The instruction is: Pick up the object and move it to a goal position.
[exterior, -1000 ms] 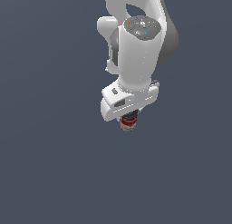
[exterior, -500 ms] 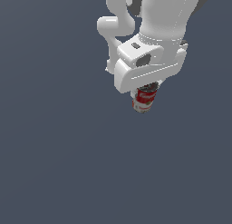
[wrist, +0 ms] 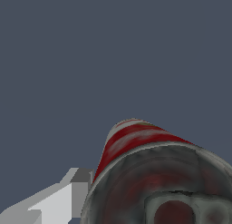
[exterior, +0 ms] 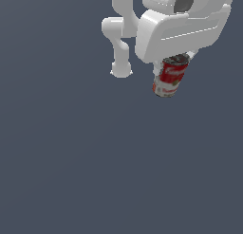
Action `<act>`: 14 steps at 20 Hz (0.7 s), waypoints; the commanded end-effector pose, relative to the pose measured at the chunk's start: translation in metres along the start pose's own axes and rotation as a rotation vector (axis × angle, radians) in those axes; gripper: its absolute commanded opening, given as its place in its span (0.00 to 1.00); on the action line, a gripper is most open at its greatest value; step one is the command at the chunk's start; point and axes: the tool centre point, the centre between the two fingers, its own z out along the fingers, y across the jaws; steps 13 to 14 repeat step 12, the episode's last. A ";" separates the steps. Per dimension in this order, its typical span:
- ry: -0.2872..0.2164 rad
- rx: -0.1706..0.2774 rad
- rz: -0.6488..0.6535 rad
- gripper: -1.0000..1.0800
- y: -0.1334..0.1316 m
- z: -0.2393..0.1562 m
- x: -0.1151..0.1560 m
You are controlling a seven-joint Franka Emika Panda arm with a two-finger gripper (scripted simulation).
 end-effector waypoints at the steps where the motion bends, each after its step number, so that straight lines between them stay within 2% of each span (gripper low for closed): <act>1: 0.002 -0.001 0.001 0.00 -0.005 -0.015 0.001; 14: 0.003 -0.001 0.001 0.00 -0.012 -0.035 0.004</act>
